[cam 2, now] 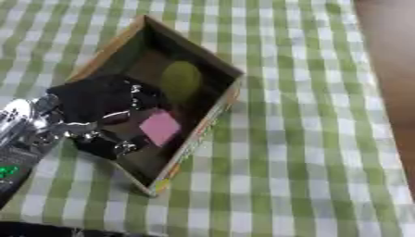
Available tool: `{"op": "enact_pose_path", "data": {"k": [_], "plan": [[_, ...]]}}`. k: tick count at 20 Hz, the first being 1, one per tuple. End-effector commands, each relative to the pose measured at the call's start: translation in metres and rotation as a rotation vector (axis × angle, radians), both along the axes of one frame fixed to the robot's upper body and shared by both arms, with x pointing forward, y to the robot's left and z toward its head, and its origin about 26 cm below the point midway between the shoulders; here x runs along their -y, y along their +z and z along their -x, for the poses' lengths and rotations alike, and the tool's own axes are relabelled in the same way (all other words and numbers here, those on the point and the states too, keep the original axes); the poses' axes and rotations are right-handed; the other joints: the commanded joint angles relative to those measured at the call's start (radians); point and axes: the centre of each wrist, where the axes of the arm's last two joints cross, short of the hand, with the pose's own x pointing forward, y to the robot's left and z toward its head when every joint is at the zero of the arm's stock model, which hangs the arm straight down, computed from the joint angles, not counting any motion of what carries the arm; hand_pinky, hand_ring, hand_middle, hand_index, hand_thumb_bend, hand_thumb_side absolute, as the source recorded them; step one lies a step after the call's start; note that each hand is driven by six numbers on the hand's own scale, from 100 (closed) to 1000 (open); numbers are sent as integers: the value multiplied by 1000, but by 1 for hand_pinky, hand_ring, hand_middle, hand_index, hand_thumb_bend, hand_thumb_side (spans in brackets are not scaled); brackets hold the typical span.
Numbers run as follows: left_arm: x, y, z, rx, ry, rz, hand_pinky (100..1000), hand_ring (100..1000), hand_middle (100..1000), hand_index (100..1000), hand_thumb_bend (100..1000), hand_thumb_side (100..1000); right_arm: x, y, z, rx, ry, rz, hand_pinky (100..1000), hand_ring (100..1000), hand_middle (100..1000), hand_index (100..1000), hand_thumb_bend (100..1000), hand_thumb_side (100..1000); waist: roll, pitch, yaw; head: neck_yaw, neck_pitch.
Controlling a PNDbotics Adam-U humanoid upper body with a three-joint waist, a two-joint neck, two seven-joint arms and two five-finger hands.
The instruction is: Pick up objects on the table and place them in the box.
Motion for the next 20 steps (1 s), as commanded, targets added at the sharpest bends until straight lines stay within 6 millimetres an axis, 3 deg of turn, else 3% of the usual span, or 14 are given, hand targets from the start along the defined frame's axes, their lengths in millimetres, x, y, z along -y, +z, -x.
{"op": "enact_pose_path", "data": {"k": [1,5,11,15,20], "plan": [[-6,4,-4,-23,28,-60,833,834,849,938,353,308,1,9,4,26,-7,21,893,497,504,830,100,433,2,-22,-3,5,-3],[-6,14,-2,-24,37,-75,843,852,865,953,369,343,1,8,4,23,-9,22,893,498,504,830,100,433,4,-25,-6,9,-5],[-6,31,8,-7,22,14,804,817,822,922,238,285,2,8,5,24,-10,21,891,499,506,830,100,422,6,-31,-9,6,-4],[-10,56,26,44,0,136,777,790,805,908,117,213,3,7,5,23,-13,19,891,501,506,829,100,418,7,-35,-5,2,-1],[-19,74,30,104,-7,238,766,777,795,900,100,189,3,7,5,21,-18,16,890,505,508,829,100,411,9,-41,-1,-3,0]]}}
